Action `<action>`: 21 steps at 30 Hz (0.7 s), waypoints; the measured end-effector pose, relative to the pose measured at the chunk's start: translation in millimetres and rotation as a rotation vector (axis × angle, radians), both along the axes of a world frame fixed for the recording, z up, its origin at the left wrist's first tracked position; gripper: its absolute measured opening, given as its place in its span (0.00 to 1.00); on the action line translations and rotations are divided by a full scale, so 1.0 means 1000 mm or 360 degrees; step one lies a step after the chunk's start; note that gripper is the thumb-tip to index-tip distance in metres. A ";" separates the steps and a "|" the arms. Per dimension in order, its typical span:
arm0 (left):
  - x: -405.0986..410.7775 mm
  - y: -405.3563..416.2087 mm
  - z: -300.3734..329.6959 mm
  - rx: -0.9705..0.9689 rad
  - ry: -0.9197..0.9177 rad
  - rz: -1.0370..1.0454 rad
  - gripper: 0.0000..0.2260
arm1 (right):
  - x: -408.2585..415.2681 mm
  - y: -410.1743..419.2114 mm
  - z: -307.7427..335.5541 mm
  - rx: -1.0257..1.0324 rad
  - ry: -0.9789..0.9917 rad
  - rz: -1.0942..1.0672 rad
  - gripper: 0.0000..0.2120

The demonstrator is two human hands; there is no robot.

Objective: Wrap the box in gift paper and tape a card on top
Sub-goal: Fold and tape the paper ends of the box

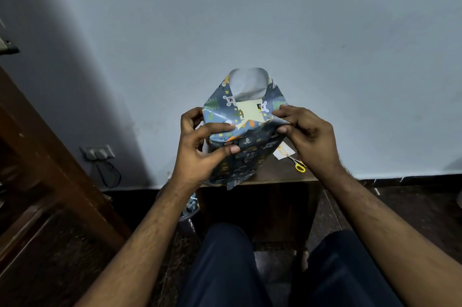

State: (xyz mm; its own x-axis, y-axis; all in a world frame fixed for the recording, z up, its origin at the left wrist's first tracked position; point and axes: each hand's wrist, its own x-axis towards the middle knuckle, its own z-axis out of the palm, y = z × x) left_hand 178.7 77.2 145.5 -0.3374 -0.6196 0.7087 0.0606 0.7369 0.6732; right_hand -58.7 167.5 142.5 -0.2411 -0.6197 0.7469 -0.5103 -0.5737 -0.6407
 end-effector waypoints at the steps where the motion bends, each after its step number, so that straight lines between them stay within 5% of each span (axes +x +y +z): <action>1: 0.000 0.001 0.000 0.0012 0.0041 0.0006 0.15 | 0.002 -0.001 0.001 0.0012 -0.0028 0.0018 0.06; 9: -0.008 0.020 0.009 0.0165 0.0204 0.0008 0.05 | 0.016 -0.002 0.003 0.0162 -0.0314 -0.0041 0.07; 14: -0.014 0.023 0.007 0.0215 0.0252 0.0130 0.11 | 0.023 -0.005 0.008 0.0172 -0.0440 -0.0080 0.08; 19: -0.016 0.026 0.011 0.0280 0.0282 0.0132 0.04 | 0.023 -0.002 0.012 0.0207 -0.0494 -0.0056 0.08; 21: -0.015 0.026 0.012 0.0367 0.0355 0.0060 0.12 | 0.021 -0.003 0.013 0.0228 -0.0464 -0.0035 0.08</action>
State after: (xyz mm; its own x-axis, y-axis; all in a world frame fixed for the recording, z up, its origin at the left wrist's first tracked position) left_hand 163.4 103.6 157.8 -0.1632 -0.7817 0.6020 0.2010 0.5710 0.7959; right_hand -37.8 164.8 155.1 -0.4464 -0.7059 0.5500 -0.3047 -0.4580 -0.8351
